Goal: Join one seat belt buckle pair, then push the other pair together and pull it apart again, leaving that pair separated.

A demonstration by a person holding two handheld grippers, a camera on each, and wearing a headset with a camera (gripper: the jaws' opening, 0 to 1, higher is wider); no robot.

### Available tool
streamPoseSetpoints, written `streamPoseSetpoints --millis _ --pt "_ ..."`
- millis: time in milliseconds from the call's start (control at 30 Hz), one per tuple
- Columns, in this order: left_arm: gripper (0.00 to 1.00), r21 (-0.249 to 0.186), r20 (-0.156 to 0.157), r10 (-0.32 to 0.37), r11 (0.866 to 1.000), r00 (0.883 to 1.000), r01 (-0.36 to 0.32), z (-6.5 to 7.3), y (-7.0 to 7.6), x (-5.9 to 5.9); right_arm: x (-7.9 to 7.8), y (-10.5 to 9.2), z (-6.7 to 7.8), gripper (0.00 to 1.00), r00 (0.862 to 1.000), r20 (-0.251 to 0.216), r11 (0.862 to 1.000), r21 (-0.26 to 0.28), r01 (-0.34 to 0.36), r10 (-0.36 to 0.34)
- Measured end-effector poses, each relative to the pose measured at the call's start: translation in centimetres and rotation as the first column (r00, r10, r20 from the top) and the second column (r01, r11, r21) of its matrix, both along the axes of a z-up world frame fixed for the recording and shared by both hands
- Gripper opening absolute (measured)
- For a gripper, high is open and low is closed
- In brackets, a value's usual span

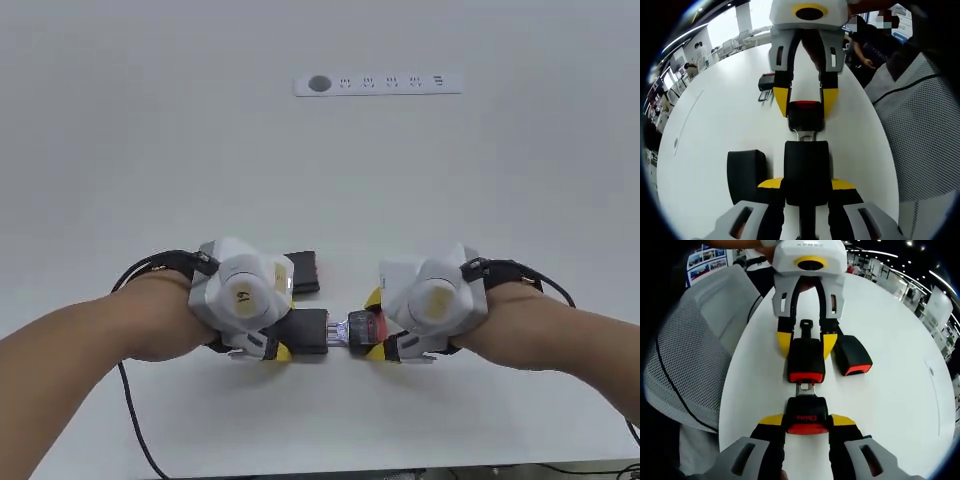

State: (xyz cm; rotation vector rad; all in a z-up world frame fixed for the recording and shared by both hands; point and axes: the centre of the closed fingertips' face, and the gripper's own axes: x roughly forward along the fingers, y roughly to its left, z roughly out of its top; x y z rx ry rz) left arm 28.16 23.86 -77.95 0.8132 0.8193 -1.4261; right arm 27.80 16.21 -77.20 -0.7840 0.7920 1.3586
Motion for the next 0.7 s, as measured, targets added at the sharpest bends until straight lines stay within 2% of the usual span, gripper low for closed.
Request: streamPoseSetpoints --millis 167,333,700 --pt "0.33 -0.004 0.001 0.018 1.000 1.000 -0.018 0.09 -0.02 -0.01 0.05 0.05 -0.05 0.29 1.000 0.017 1.000 0.003 0.009 -0.009" --pt "0.33 -0.016 0.006 0.027 0.999 1.000 -0.027 0.11 0.11 0.03 0.05 0.27 -0.02 0.29 1.000 0.011 1.000 0.004 0.018 -0.018" --pt "0.33 -0.021 0.009 0.009 1.000 1.000 -0.008 0.14 0.17 0.03 -0.06 0.67 -0.12 0.28 1.000 0.014 1.000 0.005 -0.015 0.015"
